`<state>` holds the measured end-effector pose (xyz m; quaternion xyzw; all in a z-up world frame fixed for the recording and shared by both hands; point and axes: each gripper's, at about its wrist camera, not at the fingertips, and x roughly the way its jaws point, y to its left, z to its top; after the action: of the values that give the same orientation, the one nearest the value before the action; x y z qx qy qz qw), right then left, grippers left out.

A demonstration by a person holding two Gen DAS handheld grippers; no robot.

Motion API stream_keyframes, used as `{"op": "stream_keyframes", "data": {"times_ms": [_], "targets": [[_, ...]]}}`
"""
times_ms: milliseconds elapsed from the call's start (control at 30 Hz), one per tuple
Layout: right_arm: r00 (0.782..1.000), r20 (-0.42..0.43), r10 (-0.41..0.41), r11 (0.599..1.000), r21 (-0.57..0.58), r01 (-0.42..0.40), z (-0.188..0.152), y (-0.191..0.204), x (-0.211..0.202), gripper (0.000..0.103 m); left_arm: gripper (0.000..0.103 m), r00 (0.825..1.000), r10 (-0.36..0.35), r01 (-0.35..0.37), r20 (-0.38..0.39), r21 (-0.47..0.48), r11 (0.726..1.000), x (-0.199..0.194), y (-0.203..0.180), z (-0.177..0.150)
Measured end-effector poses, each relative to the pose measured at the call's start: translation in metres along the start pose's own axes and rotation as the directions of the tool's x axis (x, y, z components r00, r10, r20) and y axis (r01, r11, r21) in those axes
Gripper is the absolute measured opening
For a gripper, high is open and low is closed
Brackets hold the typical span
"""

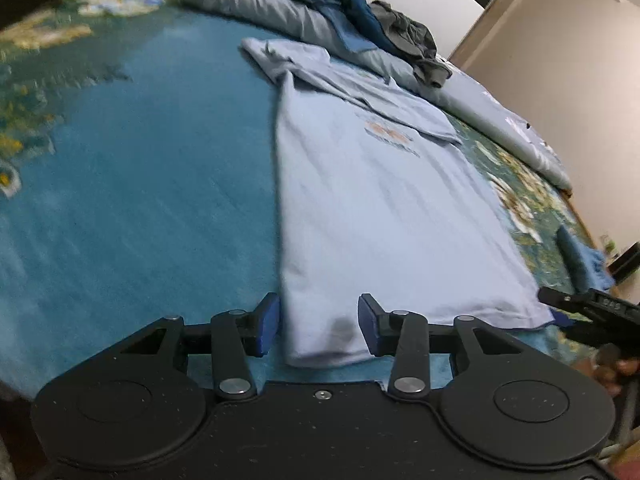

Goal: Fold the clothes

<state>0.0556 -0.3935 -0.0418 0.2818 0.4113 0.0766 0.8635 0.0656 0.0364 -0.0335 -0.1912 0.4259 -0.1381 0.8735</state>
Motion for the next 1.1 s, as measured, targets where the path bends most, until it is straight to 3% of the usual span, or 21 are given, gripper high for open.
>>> {"op": "stream_keyframes", "data": {"times_ms": [100,267,533,567,600,633,667,700,833,967,1100], "targets": [[0.997,-0.008,0.072,0.997,0.032,-0.072,-0.001,-0.004,-0.001,0.033,0.04,1.0,-0.031,0.031,0.004,-0.058,0.998,0.001,0.004,-0.002],[0.997,-0.011,0.076,0.996,0.053,-0.075,-0.001,-0.013,-0.002,0.031,0.039,0.995,-0.093,0.097,0.029,-0.198,0.975,-0.003,0.024,-0.005],[0.995,-0.011,0.096,0.991,0.09,-0.095,0.002,-0.016,0.006,0.031,0.042,0.988,-0.142,0.152,0.059,-0.265,0.952,-0.001,0.032,-0.009],[0.995,-0.01,0.103,0.99,0.094,-0.101,0.002,-0.016,0.006,0.027,0.04,0.988,-0.144,0.155,0.06,-0.266,0.952,-0.001,0.032,-0.009],[0.994,-0.006,0.105,0.99,0.099,-0.104,0.002,-0.016,0.006,0.013,0.035,0.988,-0.143,0.154,0.061,-0.266,0.952,-0.002,0.032,-0.009],[0.994,-0.001,0.107,0.989,0.105,-0.106,0.002,-0.017,0.005,0.008,0.027,0.989,-0.136,0.146,0.057,-0.263,0.954,-0.002,0.032,-0.009],[0.994,0.007,0.109,0.988,0.106,-0.109,0.002,-0.017,0.004,0.006,0.005,0.991,-0.127,0.135,0.05,-0.258,0.957,-0.001,0.031,-0.008],[0.994,0.023,0.108,0.99,0.091,-0.11,0.002,-0.016,0.001,0.005,0.0,0.992,-0.12,0.129,0.05,-0.253,0.959,-0.001,0.031,-0.009],[0.993,0.057,0.104,0.993,0.041,-0.106,0.006,-0.009,-0.007,0.004,0.0,0.984,-0.14,0.162,0.108,-0.236,0.958,-0.01,0.03,-0.008],[0.987,0.083,0.14,0.989,0.037,-0.143,0.014,-0.006,-0.014,0.003,0.0,0.96,-0.194,0.237,0.201,-0.218,0.947,-0.023,0.028,0.001],[0.979,0.106,0.174,0.982,0.058,-0.181,0.025,-0.008,-0.015,0.003,0.0,0.951,-0.219,0.263,0.22,-0.201,0.944,-0.028,0.025,0.01]]}}
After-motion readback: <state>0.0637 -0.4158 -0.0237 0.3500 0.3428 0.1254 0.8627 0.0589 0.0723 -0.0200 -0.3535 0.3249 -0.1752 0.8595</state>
